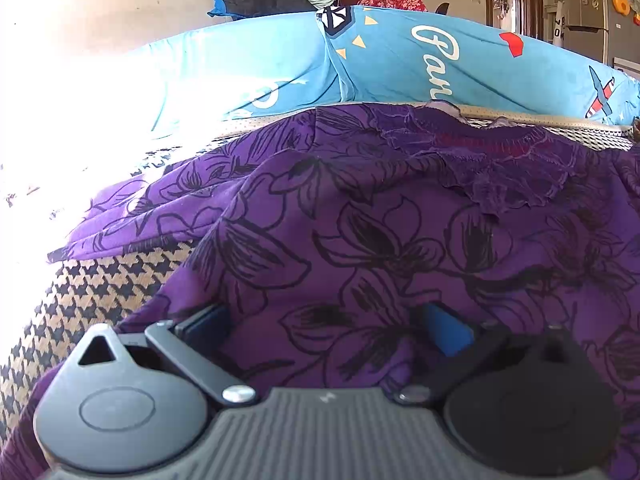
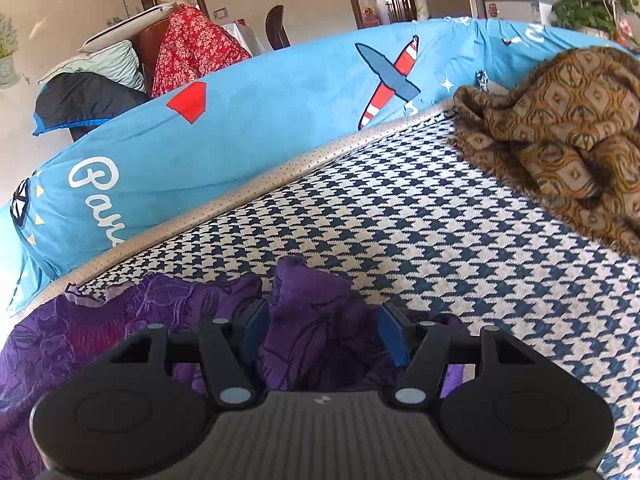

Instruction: Fold clothes

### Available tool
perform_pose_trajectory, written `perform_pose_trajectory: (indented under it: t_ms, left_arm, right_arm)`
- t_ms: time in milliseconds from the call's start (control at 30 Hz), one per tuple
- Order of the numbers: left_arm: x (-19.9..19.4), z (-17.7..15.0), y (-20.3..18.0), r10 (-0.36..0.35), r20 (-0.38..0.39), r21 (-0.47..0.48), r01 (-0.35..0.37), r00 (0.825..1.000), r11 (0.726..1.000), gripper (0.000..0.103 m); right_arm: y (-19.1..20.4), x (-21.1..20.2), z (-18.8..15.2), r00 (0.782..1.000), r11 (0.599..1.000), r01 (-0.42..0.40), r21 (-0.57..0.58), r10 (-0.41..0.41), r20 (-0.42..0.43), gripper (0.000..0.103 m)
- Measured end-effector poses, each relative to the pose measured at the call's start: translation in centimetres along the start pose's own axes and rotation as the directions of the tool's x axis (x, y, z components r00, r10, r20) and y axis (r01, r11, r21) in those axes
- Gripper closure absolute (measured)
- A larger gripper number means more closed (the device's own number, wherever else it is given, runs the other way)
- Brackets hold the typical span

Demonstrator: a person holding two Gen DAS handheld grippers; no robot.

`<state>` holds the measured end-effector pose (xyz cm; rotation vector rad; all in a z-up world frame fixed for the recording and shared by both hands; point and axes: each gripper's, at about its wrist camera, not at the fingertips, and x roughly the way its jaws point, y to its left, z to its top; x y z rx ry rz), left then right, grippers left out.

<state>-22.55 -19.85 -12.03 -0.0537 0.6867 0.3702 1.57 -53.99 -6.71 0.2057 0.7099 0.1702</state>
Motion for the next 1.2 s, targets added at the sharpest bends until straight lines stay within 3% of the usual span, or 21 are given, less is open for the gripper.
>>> perform_pose_trajectory:
  t_ms: [67,133,200,267,400,467,600,767,900,933,1033,1100,1200]
  left_arm:
    - [0.0,0.0,0.0,0.002,0.0,0.001,-0.002,1.0,1.0,0.0]
    - [0.0,0.0,0.0,0.002,0.001,0.003,-0.002,1.0,1.0,0.0]
    - [0.0,0.0,0.0,0.001,0.001,0.003,-0.001,1.0,1.0,0.0]
    - [0.0,0.0,0.1,0.001,0.001,0.004,-0.001,1.0,1.0,0.0]
    - [0.0,0.0,0.0,0.003,0.002,0.007,-0.003,1.0,1.0,0.0]
    - [0.0,0.1,0.0,0.003,0.003,0.008,-0.003,1.0,1.0,0.0]
    - [0.0,0.1,-0.1,0.004,0.003,0.009,-0.004,1.0,1.0,0.0]
    - [0.0,0.1,-0.2,0.01,0.003,0.014,-0.01,1.0,1.0,0.0]
    - [0.0,0.2,-0.2,0.015,-0.001,0.021,-0.015,1.0,1.0,0.0]
    - [0.0,0.3,-0.3,0.017,-0.003,0.023,-0.017,1.0,1.0,0.0]
    - [0.0,0.5,-0.6,0.03,-0.014,0.036,-0.029,0.999,0.999,0.0]
    - [0.0,0.9,-0.9,0.043,-0.032,0.045,-0.041,0.999,0.998,0.0]
    - [0.1,1.7,-1.5,0.082,-0.078,0.045,-0.079,0.994,0.996,0.0]
  right_arm:
    - [0.0,0.8,-0.3,1.0,1.0,-0.016,0.01,0.016,-0.015,0.044]
    - [0.1,1.5,-0.7,1.0,1.0,0.004,-0.004,-0.004,-0.023,0.059]
    - [0.0,1.6,-0.9,1.0,1.0,0.012,0.001,-0.012,-0.017,0.084]
    - [-0.4,1.3,-0.8,1.0,1.0,0.011,0.019,-0.011,0.006,0.091]
    - [-0.8,-1.9,0.4,0.986,0.995,0.097,0.025,-0.099,0.136,0.093]
    - [-1.8,-4.3,1.3,0.963,0.984,0.161,0.069,-0.172,0.206,0.093]
    - [-5.4,-7.9,1.3,0.91,0.924,0.323,0.205,-0.363,0.201,0.093]
    - [-9.4,-11.8,0.8,0.807,0.794,0.506,0.335,-0.574,0.141,0.092]
    - [-10.9,-14.1,0.1,0.774,0.755,0.533,0.383,-0.618,0.139,0.089]
    - [-11.1,-14.4,0.0,0.794,0.77,0.507,0.387,-0.592,0.138,0.089]
    - [-11.1,-13.8,-0.5,0.888,0.841,0.378,0.386,-0.447,0.104,0.081]
    - [-10.5,-12.4,-0.6,0.936,0.882,0.303,0.361,-0.347,0.062,0.08]
    - [-8.6,-11.1,-0.8,0.951,0.92,0.279,0.274,-0.304,0.051,0.074]
